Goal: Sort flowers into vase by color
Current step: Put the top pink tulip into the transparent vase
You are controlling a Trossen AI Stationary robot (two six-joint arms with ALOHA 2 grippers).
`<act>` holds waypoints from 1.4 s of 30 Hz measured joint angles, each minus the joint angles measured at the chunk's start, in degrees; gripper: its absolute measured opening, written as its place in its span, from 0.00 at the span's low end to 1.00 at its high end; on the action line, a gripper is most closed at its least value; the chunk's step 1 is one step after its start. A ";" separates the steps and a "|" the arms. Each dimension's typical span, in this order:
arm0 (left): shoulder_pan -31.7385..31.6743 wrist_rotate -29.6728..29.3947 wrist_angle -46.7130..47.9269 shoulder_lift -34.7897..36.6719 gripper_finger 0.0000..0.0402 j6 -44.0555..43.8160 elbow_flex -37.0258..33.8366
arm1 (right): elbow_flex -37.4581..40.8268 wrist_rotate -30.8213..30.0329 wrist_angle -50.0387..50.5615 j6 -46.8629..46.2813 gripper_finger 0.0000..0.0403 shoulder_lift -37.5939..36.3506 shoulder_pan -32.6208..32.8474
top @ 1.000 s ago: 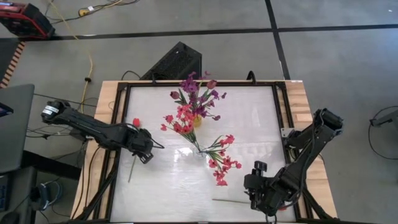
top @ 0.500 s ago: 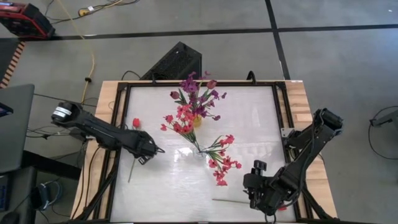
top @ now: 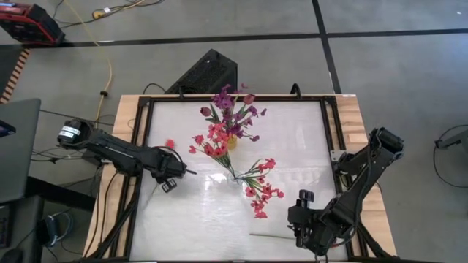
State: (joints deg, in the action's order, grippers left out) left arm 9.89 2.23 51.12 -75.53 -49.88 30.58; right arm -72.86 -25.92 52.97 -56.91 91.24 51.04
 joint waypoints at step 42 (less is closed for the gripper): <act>2.69 -45.87 -34.79 43.39 0.00 14.14 1.47 | 0.00 -5.59 -1.48 -1.52 0.70 -0.01 1.47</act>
State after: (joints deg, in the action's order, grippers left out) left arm 12.58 -43.64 16.34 -32.13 -35.74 32.05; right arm -72.86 -31.51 51.50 -58.43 91.23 52.51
